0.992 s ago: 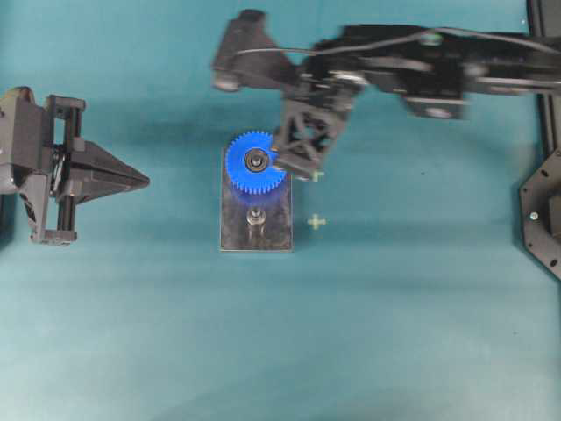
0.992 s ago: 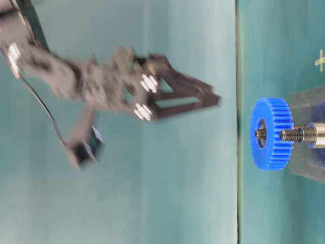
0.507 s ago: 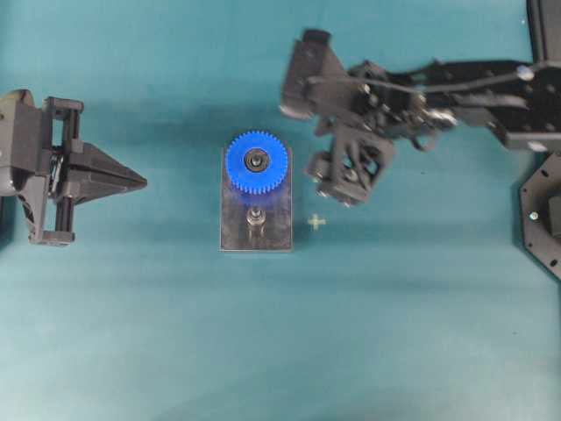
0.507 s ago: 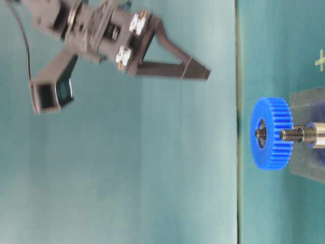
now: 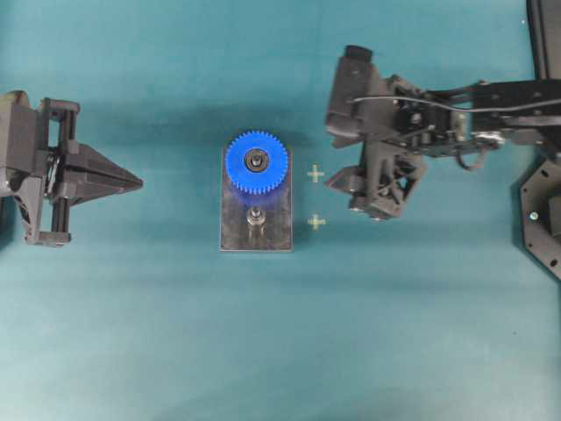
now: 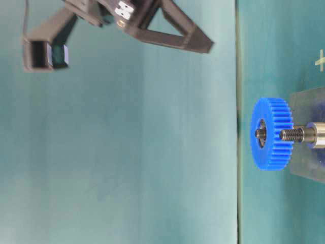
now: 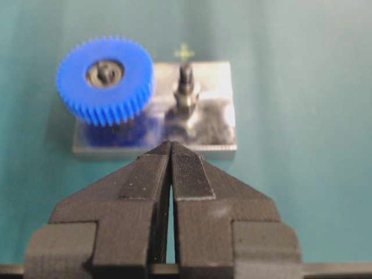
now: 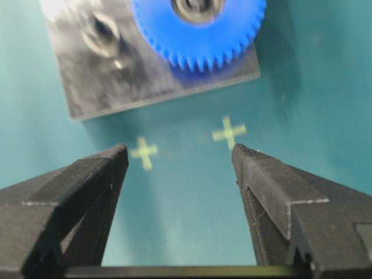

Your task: Fit the large gear onto the shaft.

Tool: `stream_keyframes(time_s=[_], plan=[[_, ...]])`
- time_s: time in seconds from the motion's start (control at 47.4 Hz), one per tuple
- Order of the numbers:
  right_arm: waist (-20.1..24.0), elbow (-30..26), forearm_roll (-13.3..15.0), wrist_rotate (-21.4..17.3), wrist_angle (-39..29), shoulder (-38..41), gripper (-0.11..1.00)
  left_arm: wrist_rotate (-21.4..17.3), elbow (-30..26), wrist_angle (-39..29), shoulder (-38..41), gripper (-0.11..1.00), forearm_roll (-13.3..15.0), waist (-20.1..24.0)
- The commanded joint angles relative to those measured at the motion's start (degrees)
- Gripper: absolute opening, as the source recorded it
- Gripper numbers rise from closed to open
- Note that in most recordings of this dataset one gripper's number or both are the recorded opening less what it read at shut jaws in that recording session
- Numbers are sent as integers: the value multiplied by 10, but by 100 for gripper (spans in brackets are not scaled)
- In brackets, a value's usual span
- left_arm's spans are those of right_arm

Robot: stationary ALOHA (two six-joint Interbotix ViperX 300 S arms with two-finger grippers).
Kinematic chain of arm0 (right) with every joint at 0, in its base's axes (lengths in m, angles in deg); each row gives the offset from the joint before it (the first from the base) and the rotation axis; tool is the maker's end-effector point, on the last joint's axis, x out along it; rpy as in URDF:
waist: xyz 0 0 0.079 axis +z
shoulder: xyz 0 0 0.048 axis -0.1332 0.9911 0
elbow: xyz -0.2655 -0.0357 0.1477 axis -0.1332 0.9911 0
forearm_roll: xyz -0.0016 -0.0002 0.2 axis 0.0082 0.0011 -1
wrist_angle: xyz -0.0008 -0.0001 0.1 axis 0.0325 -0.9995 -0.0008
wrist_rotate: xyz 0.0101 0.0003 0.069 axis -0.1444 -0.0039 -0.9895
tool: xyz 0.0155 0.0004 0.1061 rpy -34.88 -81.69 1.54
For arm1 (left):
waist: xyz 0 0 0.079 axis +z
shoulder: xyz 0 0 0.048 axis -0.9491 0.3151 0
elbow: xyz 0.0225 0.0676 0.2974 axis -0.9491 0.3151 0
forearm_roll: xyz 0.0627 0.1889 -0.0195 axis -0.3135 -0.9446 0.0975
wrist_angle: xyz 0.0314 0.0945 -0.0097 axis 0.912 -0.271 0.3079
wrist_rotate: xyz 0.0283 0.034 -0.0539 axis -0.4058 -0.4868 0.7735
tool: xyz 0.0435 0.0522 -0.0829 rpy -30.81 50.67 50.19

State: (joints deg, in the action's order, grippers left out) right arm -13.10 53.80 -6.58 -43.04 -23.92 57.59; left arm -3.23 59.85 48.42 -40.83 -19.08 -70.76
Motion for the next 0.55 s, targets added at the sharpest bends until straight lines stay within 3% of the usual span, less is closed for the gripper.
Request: stream_keyframes(time_s=[0.0,0.253,0.528], plan=[[5,8,0,1,14,-31,77,8,-2,4,-3,0,-2,-1],[18,78,-1,2,98,-87,77,26,4,5,-11,0,-2,-1],[46,187,0,0,308,-114,77,28,20,26,-26,0,-2,0]])
